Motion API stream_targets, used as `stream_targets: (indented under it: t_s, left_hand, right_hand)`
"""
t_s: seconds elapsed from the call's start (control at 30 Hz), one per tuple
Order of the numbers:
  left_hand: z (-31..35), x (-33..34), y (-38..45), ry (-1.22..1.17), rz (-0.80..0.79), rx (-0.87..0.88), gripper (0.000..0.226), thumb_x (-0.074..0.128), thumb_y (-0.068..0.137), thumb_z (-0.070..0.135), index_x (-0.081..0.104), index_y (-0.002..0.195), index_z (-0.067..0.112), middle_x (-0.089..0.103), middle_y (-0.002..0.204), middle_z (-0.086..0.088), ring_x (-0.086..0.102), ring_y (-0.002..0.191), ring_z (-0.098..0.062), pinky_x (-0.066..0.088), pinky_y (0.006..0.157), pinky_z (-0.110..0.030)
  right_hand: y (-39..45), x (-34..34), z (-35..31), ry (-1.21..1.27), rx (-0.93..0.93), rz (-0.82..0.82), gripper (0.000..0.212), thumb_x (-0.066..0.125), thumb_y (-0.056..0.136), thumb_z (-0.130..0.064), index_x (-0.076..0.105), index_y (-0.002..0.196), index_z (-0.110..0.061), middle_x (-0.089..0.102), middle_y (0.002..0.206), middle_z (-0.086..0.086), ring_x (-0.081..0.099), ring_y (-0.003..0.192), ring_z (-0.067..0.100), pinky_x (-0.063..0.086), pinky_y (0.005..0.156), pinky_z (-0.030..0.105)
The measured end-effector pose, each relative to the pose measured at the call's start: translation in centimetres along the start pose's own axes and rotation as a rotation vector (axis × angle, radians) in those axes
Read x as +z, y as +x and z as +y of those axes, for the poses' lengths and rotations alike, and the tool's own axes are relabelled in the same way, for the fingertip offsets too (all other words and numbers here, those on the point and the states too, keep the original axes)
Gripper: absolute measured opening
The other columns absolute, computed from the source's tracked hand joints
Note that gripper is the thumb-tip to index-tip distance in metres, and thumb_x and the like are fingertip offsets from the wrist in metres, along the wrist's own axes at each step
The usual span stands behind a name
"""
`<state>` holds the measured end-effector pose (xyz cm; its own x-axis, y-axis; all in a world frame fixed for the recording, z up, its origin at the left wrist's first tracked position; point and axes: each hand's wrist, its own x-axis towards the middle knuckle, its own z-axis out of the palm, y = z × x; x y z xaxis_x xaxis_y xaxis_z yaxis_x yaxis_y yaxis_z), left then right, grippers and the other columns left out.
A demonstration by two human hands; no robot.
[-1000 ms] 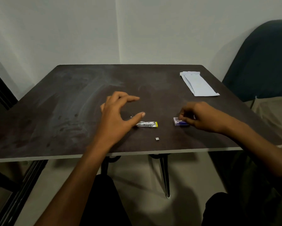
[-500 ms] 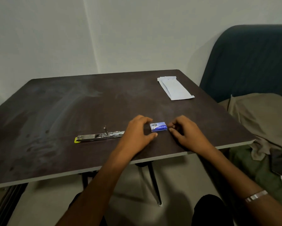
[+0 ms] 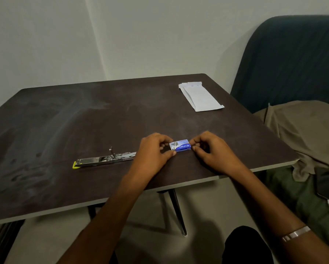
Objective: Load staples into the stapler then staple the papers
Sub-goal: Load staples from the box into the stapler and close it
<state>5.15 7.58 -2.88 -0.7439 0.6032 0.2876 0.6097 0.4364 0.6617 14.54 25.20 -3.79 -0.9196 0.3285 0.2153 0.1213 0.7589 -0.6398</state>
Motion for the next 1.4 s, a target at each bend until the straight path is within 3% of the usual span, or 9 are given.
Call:
stream_targets:
  t_s: [0.37, 0.57, 0.77, 0.87, 0.93, 1.1, 1.27, 1.4]
  left_hand:
    - [-0.4, 0.3, -0.7, -0.071, 0.047, 0.044, 0.028, 0.075, 0.078, 0.016, 0.072, 0.106, 0.016, 0.064, 0.102, 0.001, 0.060, 0.088, -0.007, 0.043, 0.076, -0.001]
    - [-0.4, 0.4, -0.8, -0.094, 0.057, 0.061, 0.027, 0.075, 0.078, 0.015, 0.073, 0.104, 0.017, 0.063, 0.101, 0.001, 0.061, 0.087, -0.008, 0.048, 0.078, -0.008]
    - [-0.3, 0.5, -0.9, -0.111, 0.068, 0.046, 0.031, 0.077, 0.076, 0.013, 0.073, 0.107, 0.015, 0.062, 0.098, 0.001, 0.054, 0.076, -0.001, 0.040, 0.072, 0.000]
    - [-0.4, 0.5, -0.9, -0.115, 0.072, 0.041, 0.033, 0.077, 0.076, 0.012, 0.072, 0.108, 0.014, 0.062, 0.099, -0.001, 0.053, 0.074, -0.001, 0.039, 0.072, 0.000]
    - [-0.4, 0.5, -0.9, -0.120, 0.080, 0.043, 0.033, 0.078, 0.075, 0.012, 0.072, 0.108, 0.013, 0.064, 0.100, -0.003, 0.054, 0.075, -0.001, 0.040, 0.073, -0.001]
    - [-0.4, 0.6, -1.0, -0.133, 0.113, 0.025, 0.034, 0.079, 0.073, 0.013, 0.073, 0.106, 0.013, 0.067, 0.102, -0.003, 0.063, 0.084, -0.013, 0.050, 0.082, -0.019]
    - [-0.3, 0.5, -1.1, -0.148, 0.119, 0.005, 0.031, 0.079, 0.073, 0.012, 0.074, 0.103, 0.013, 0.069, 0.101, -0.002, 0.066, 0.084, -0.012, 0.051, 0.082, -0.018]
    - [-0.2, 0.3, -1.1, -0.178, 0.123, -0.005, 0.028, 0.079, 0.072, 0.010, 0.074, 0.099, 0.012, 0.070, 0.100, -0.002, 0.067, 0.087, -0.012, 0.053, 0.085, -0.023]
  right_hand:
    - [0.8, -0.1, 0.2, -0.030, 0.008, -0.088, 0.021, 0.056, 0.090, -0.018, 0.065, 0.100, -0.034, 0.053, 0.093, -0.006, 0.051, 0.081, 0.003, 0.037, 0.068, 0.017]
    - [0.8, -0.2, -0.1, -0.053, 0.005, -0.110, 0.026, 0.054, 0.090, -0.015, 0.066, 0.106, -0.031, 0.054, 0.100, -0.003, 0.054, 0.093, 0.012, 0.046, 0.081, 0.027]
    - [0.4, -0.1, 0.0, -0.035, -0.038, -0.021, 0.027, 0.059, 0.088, -0.020, 0.057, 0.115, -0.028, 0.041, 0.112, -0.005, 0.050, 0.095, 0.006, 0.042, 0.079, 0.022]
    - [0.2, -0.3, 0.1, -0.016, -0.118, -0.070, 0.040, 0.058, 0.089, -0.021, 0.053, 0.127, -0.035, 0.039, 0.116, -0.009, 0.049, 0.099, 0.002, 0.045, 0.083, 0.022]
    - [0.1, -0.4, 0.2, 0.001, -0.156, -0.105, 0.037, 0.057, 0.091, -0.023, 0.056, 0.125, -0.036, 0.043, 0.114, -0.013, 0.050, 0.100, 0.002, 0.046, 0.083, 0.022]
    - [0.3, 0.1, 0.3, -0.007, -0.180, -0.052, 0.031, 0.065, 0.086, -0.030, 0.064, 0.117, -0.027, 0.055, 0.109, -0.016, 0.054, 0.094, -0.004, 0.043, 0.080, 0.019]
    - [0.4, -0.1, 0.6, -0.025, -0.158, -0.042, 0.030, 0.064, 0.088, -0.025, 0.063, 0.118, -0.025, 0.056, 0.109, -0.012, 0.051, 0.084, -0.006, 0.037, 0.072, 0.010]
    - [0.5, -0.2, 0.7, -0.034, -0.137, -0.057, 0.032, 0.063, 0.089, -0.025, 0.062, 0.120, -0.025, 0.055, 0.111, -0.010, 0.052, 0.084, -0.001, 0.039, 0.071, 0.013]
